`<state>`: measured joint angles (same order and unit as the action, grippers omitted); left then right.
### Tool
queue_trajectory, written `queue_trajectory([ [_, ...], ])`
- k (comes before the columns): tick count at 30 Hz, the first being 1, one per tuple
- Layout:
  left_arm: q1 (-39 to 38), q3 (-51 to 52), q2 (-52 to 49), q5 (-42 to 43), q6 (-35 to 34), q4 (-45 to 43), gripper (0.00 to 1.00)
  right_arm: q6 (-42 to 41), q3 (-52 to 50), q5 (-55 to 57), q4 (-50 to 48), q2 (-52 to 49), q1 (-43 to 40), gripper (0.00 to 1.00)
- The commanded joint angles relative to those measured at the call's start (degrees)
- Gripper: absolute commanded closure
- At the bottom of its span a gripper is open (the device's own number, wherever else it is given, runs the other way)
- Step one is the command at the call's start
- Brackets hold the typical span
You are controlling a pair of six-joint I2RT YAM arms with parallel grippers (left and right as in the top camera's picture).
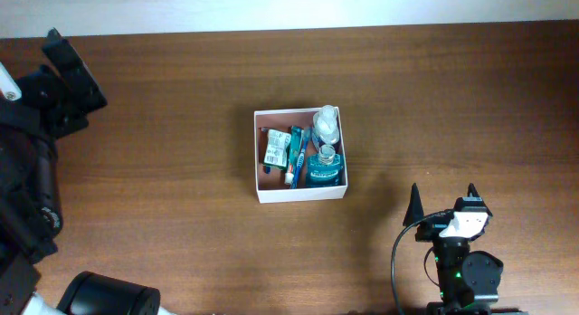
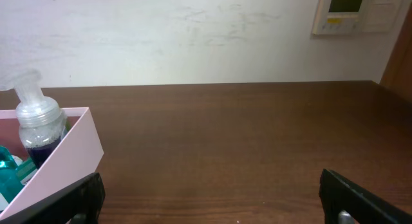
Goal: Pack container
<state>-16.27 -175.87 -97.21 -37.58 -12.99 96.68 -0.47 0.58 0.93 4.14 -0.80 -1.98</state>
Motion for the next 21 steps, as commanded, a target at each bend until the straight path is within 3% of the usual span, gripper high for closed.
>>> queue_trajectory([
  [1, 0.20, 0.15, 0.59, -1.03, 0.70, -0.02, 0.01, -0.46, -0.26, -0.28, 0.50, 0.61, 0.57, 0.01],
  [17, 0.20, 0.15, 1.27, -0.66, 0.68, -0.02, 0.01, -0.44, -0.26, -0.31, 0.50, 0.61, 0.57, 0.01],
  [21, 0.20, 0.15, 4.04, 4.22, 0.70, -0.02, 0.01, -0.44, -0.26, -0.31, 0.50, 0.61, 0.57, 0.01],
])
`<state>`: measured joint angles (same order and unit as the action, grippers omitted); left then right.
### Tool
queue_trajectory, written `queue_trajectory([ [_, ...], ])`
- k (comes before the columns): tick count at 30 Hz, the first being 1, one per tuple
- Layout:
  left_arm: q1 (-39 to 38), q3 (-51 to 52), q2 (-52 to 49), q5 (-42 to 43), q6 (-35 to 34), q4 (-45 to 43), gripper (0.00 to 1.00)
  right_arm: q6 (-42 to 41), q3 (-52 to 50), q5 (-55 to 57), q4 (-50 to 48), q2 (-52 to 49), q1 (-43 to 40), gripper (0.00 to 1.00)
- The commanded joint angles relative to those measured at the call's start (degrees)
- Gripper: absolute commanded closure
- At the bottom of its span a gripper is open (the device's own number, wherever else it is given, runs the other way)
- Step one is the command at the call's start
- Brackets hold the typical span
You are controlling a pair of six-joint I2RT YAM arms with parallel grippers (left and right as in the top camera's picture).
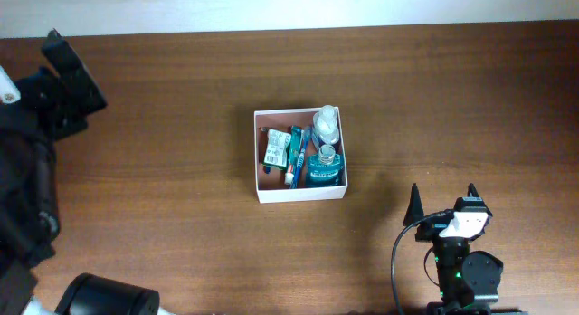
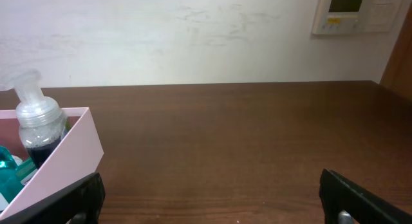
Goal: Pack container
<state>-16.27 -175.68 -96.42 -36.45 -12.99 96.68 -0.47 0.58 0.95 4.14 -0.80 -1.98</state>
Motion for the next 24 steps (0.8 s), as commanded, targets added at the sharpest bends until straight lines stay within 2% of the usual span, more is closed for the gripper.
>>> queue_trajectory([
  [1, 0.20, -0.04, 4.35, 3.98, 0.70, -0.02, 0.01, -0.44, -0.26, -0.33, 0.50, 0.61, 0.57, 0.02],
  [12, 0.22, -0.04, 16.13, 4.33, 0.81, 0.00, 0.01, -0.44, -0.26, -0.33, 0.50, 0.61, 0.57, 0.01],
  [19, 0.22, -0.04, 22.03, 8.07, 9.75, 0.00, 0.01, -0.44, -0.26, -0.33, 0.50, 0.61, 0.57, 0.01],
  [24, 0.48, 1.01, 26.64, 10.51, 10.27, 0.00, 0.01, -0.44, -0.26, -0.33, 0.50, 0.61, 0.57, 0.01],
])
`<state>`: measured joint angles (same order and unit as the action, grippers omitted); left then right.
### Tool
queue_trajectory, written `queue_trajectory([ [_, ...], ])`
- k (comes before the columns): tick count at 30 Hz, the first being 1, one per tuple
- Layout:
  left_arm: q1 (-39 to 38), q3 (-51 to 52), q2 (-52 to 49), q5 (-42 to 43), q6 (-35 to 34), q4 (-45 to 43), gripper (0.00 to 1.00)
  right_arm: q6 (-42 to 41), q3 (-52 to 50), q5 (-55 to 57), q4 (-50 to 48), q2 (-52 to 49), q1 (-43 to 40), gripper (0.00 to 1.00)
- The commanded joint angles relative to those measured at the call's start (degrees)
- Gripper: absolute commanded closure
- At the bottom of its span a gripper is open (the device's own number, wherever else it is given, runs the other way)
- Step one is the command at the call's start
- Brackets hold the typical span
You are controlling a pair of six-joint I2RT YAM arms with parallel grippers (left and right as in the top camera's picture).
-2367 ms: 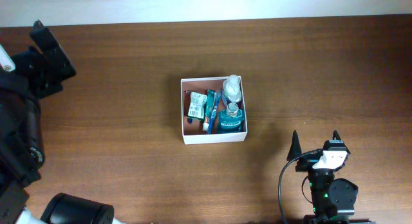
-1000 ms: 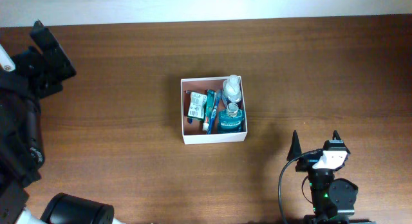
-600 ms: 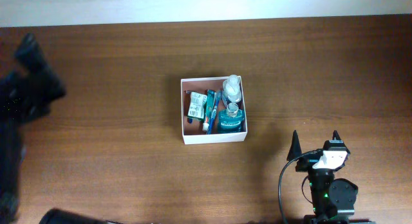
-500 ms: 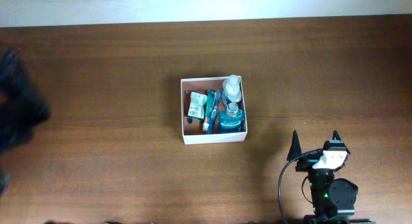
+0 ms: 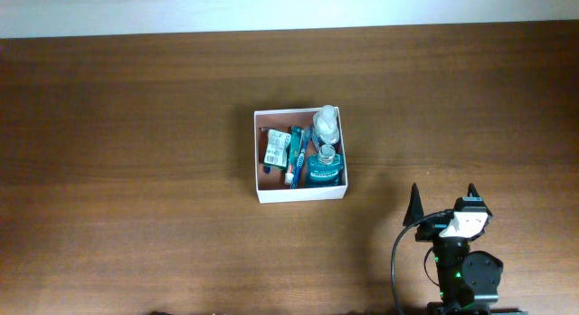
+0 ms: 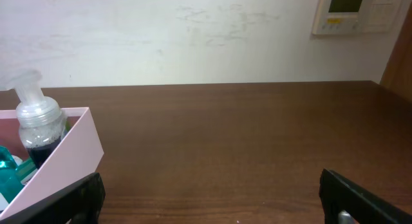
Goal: Pack container
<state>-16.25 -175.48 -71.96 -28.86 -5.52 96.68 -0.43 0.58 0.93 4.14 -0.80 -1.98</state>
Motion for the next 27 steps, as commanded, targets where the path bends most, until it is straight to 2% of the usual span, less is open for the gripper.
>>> queue_trajectory([
  [1, 0.68, 1.36, 3.17, 3.72, 2.82, 0.00, 0.01, -0.50, -0.26, -0.31, 0.50, 0.61, 0.57, 0.01],
  [12, 1.03, 10.19, 8.24, 9.94, 2.45, 0.00, 0.01, -0.48, -0.26, -0.31, 0.50, 0.61, 0.57, 0.01],
  [17, 1.03, 15.17, 8.24, 10.27, -1.84, -0.61, 0.00, -0.48, -0.26, -0.31, 0.50, 0.61, 0.57, 0.01],
  [20, 1.03, 18.43, 8.24, 10.29, -4.33, -3.13, 0.00, -0.48, -0.26, -0.31, 0.48, 0.61, 0.57, 0.01],
  [27, 1.05, 28.61, 8.26, 10.25, -4.31, -11.67, 0.00, -0.48, -0.26, -0.31, 0.50, 0.61, 0.57, 0.01],
])
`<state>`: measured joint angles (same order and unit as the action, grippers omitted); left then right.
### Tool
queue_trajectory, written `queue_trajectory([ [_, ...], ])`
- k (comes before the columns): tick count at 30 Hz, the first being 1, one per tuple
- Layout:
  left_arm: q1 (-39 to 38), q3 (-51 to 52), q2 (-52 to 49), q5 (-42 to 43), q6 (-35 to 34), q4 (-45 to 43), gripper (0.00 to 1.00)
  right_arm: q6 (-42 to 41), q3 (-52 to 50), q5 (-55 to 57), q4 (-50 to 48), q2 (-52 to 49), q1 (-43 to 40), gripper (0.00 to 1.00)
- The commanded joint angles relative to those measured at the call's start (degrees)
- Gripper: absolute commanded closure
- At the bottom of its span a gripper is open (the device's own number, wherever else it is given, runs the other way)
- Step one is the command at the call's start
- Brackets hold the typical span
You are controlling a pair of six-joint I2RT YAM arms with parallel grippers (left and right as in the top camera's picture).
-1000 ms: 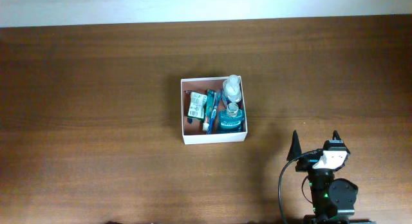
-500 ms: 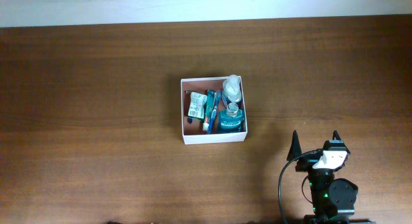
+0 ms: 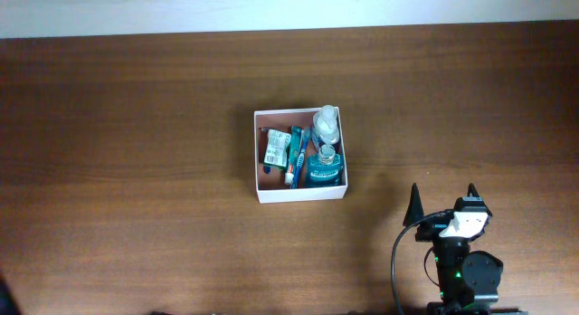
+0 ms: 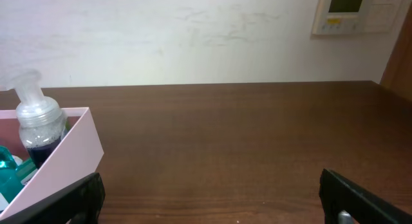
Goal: Pack container
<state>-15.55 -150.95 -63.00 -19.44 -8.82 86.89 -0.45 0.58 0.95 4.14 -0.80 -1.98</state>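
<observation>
A white open box [image 3: 256,161] stands near the middle of the table. Packed inside are a clear pump bottle [image 3: 327,123], a teal bottle [image 3: 323,168], a toothbrush [image 3: 291,157] and a green-labelled tube [image 3: 275,148]. My right gripper [image 3: 443,195] rests open at the front right, a hand's width right of and nearer than the box, with nothing between its fingers. In the right wrist view the gripper [image 4: 212,201] points at bare wood, with the box wall [image 4: 64,163] and pump bottle [image 4: 37,120] at the left. The left gripper is out of view.
The brown wooden table [image 3: 136,170] ends at a white wall along its far edge. A wall panel [image 4: 347,11] hangs at the upper right in the right wrist view. The right arm's cable [image 3: 396,261] loops beside its base.
At the two oldest moments the left arm stood at the left edge of the overhead view, well away from the box. By 0.9 s ago it had left the view. The right gripper stayed open in the same spot and the box contents did not change.
</observation>
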Motion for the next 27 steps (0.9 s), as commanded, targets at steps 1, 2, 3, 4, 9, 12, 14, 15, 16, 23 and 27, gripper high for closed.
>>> queue_trajectory([
  [1, 0.35, 6.36, -0.72, 0.83, -1.01, -3.58, 0.00, -0.48, -0.26, -0.33, 0.50, 0.61, 0.57, 0.01],
  [2, 0.35, 8.90, -0.72, 0.83, -1.01, -5.40, 0.00, -0.46, -0.26, -0.33, 0.50, 0.61, 0.57, 0.01],
  [3, 0.35, 11.17, -0.72, 0.81, -0.98, -6.97, 0.01, -0.46, -0.26, -0.33, 0.50, 0.61, 0.57, 0.01],
  [4, 0.35, 13.55, -0.70, 0.81, -1.01, -8.61, 0.00, -0.46, -0.26, -0.33, 0.50, 0.61, 0.57, 0.01],
  [9, 0.35, 27.21, -0.70, 0.63, -0.98, -18.21, 0.00, -0.46, -0.26, -0.33, 0.50, 0.61, 0.57, 0.01],
  [12, 0.33, 35.39, -0.70, 0.70, -1.01, -24.35, 0.01, -0.46, -0.26, -0.33, 0.50, 0.61, 0.57, 0.01],
  [14, 0.33, 40.87, -0.70, 0.87, -1.01, -28.96, 0.00, -0.48, -0.26, -0.33, 0.50, 0.61, 0.57, 0.01],
  [15, 0.33, 43.89, -0.70, 0.90, -1.01, -31.67, 0.00, -0.46, -0.26, -0.33, 0.50, 0.61, 0.57, 0.01],
  [16, 0.33, 46.03, -0.59, 0.92, -1.01, -33.70, 0.00, -0.46, -0.26, -0.33, 0.50, 0.61, 0.57, 0.01],
  [23, 0.33, 67.84, 2.75, 2.32, -1.01, -55.30, 0.00, -0.48, -0.26, -0.33, 0.50, 0.61, 0.57, 0.01],
  [27, 0.33, 81.59, 7.15, 4.74, -1.01, -69.29, 0.00, -0.46, -0.26, -0.33, 0.50, 0.61, 0.57, 0.01],
])
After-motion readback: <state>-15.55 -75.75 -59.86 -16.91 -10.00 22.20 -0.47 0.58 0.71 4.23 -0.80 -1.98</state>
